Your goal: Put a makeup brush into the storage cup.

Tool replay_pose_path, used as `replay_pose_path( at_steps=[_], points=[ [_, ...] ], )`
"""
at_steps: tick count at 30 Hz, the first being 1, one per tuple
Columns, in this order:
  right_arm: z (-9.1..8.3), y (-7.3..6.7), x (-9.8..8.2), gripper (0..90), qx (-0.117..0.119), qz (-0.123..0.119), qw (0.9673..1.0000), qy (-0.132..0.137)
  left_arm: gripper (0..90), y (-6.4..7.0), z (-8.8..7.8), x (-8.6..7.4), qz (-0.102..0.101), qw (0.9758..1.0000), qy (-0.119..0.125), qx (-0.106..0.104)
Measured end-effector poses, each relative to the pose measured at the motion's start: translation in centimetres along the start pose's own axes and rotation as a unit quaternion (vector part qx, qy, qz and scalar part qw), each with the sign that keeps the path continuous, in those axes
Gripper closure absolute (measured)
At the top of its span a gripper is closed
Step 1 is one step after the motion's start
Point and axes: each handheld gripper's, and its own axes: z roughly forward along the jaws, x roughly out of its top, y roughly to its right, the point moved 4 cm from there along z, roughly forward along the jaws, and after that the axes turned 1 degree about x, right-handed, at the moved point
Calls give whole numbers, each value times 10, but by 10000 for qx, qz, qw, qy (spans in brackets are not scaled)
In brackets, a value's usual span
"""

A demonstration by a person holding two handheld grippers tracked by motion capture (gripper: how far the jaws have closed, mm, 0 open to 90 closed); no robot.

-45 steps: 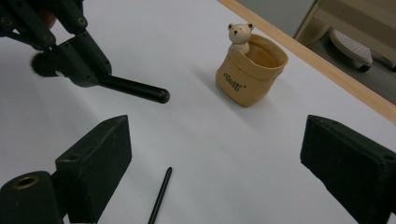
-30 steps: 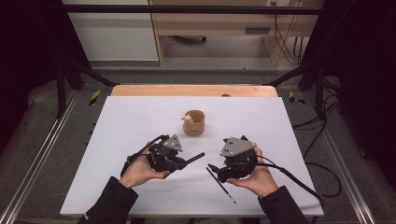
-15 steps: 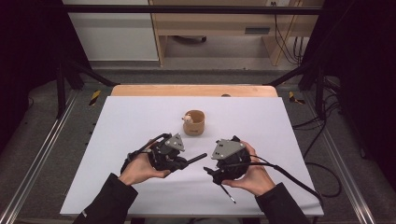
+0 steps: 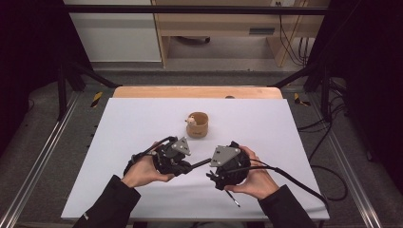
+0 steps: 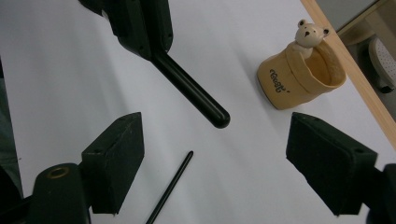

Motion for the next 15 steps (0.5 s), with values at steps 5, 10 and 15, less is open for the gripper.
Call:
replay_pose_path(
  at_steps=[5, 10, 15],
  points=[
    [2, -1, 0, 218, 36, -56, 10000, -49, 787, 2, 0, 2, 58, 10000, -79, -11],
    [3, -3, 1, 242, 90, -117, 9999, -54, 787, 4, 1, 5, 125, 9998, -130, -26],
    [4, -4, 1, 294, 113, -202, 9997, -29, 787, 6, 2, 8, 149, 9998, -153, -60]
  ],
)
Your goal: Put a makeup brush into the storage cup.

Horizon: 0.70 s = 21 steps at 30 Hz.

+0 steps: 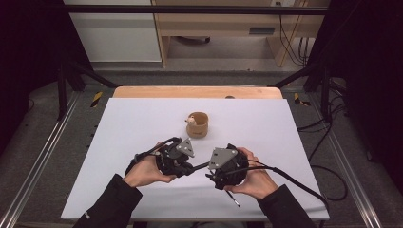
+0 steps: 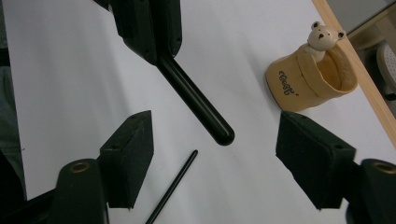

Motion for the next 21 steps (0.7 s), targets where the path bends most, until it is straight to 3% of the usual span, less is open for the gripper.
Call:
replay_pose_path(
  at_steps=[21],
  points=[
    [11, -9, 4, 445, 89, -691, 9974, -164, 787, 6, 1, 8, 23, 9999, -92, -84]
  ],
)
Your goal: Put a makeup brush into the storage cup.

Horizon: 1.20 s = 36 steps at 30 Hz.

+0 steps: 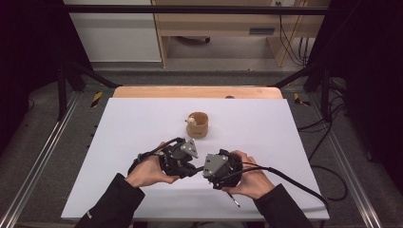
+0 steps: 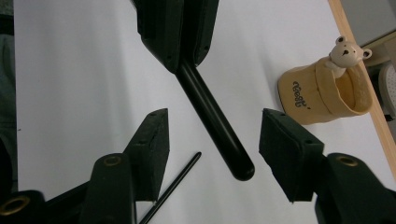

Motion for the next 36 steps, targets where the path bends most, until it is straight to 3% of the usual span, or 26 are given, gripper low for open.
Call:
replay_pose_path(
  at_steps=[8, 10, 12, 13, 15, 16, 17, 20, 21, 23, 24, 26, 28, 29, 30, 31, 33, 34, 36],
  points=[
    [1, 0, 1, 546, 36, -219, 9997, 30, 788, 2, 1, 3, 24, 10000, -8, -16],
    [1, 0, 1, 557, 137, -273, 9995, 8, 787, 4, 1, 4, -45, 9999, 40, -97],
    [2, -2, 1, 565, 124, -238, 9996, -16, 787, 3, 1, 5, 32, 10000, -23, -74],
    [3, -1, 1, 571, 124, -299, 9995, -27, 787, 5, 2, 5, -68, 9999, 62, -67],
    [3, -1, 0, 590, 126, -363, 9992, -51, 787, 5, 2, 6, -45, 9999, 65, -75],
    [3, -1, 0, 596, 105, -383, 9992, -67, 787, 3, 0, 5, 113, 9999, -59, -85],
    [3, -1, 0, 605, 101, -383, 9992, -64, 787, 7, 1, 6, -85, 9998, 108, -144],
    [3, -2, 0, 622, 105, -471, 9988, -118, 787, 8, 1, 6, -87, 9998, 109, -170],
    [4, -3, 0, 629, 96, -444, 9989, -117, 787, 7, 2, 6, -68, 9999, 101, -60],
    [4, -2, 0, 646, 24, -505, 9987, -101, 787, 7, 1, 6, 3, 10000, 56, -67],
    [4, -3, 0, 651, 53, -517, 9986, -120, 787, 4, -2, 5, 222, 9996, -128, -85],
    [8, 2, 3, 661, 7, -874, 9961, 124, 787, 7, 1, 6, 90, 9999, 18, -142],
    [8, 2, 3, 669, -6, -881, 9960, 114, 787, 6, 0, 6, 145, 9998, -25, -143],
    [8, 1, 3, 670, -6, -861, 9962, 113, 788, 12, 5, 8, -299, 9989, 338, -137],
    [8, 1, 3, 675, 4, -844, 9964, 87, 787, 6, 2, 6, 54, 9999, 39, -76],
    [7, -2, 1, 680, 118, -767, 9970, -9, 788, 6, 1, 7, 51, 9999, 2, -92],
    [7, -2, 1, 685, 123, -810, 9966, -29, 787, 8, 4, 7, -47, 9999, 110, -120],
    [7, -3, 1, 687, 126, -820, 9965, -48, 787, 6, 2, 6, 115, 9998, -54, -128],
    [7, -4, 1, 692, 125, -802, 9967, -25, 787, 7, 3, 6, 78, 9999, -35, -131]
  ],
)
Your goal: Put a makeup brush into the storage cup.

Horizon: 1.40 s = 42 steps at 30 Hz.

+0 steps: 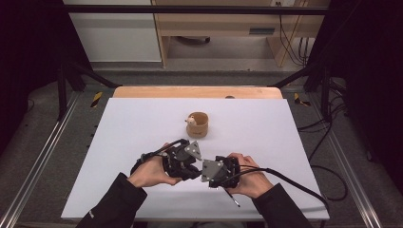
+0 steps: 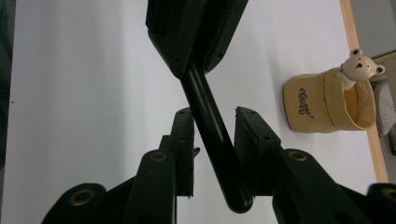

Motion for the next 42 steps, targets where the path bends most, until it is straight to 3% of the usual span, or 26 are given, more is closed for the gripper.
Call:
replay_pose_path(
  at_steps=[2, 3, 7, 31, 36, 38, 41, 42],
  points=[
    [-3, -4, -2, 698, -12, 213, 9996, -197, 787, -1, 0, -1, 58, 10000, -17, -22],
    [-2, -2, -1, 700, -17, 16, 9999, -114, 787, 0, 0, -1, 4, 10000, 29, -17],
    [-2, -1, -1, 706, -48, -59, 9999, -72, 785, -1, -1, -1, -24, 10000, 51, -52],
    [1, -6, -2, 794, 263, 94, 9996, -90, 718, -5, -4, -4, 10, 9999, 81, 70],
    [2, -5, -2, 795, 300, 208, 9993, -81, 679, -6, -5, -4, 12, 9997, 133, 212],
    [3, -5, -3, 795, 304, 338, 9989, -74, 636, -8, -7, -5, -25, 9992, 237, 312],
    [3, -4, -4, 795, 304, 351, 9989, -85, 619, -10, -11, -5, -174, 9982, 440, 370],
    [2, -3, -5, 795, 279, 343, 9990, -114, 604, -13, -14, -7, -135, 9981, 442, 419]
  ],
)
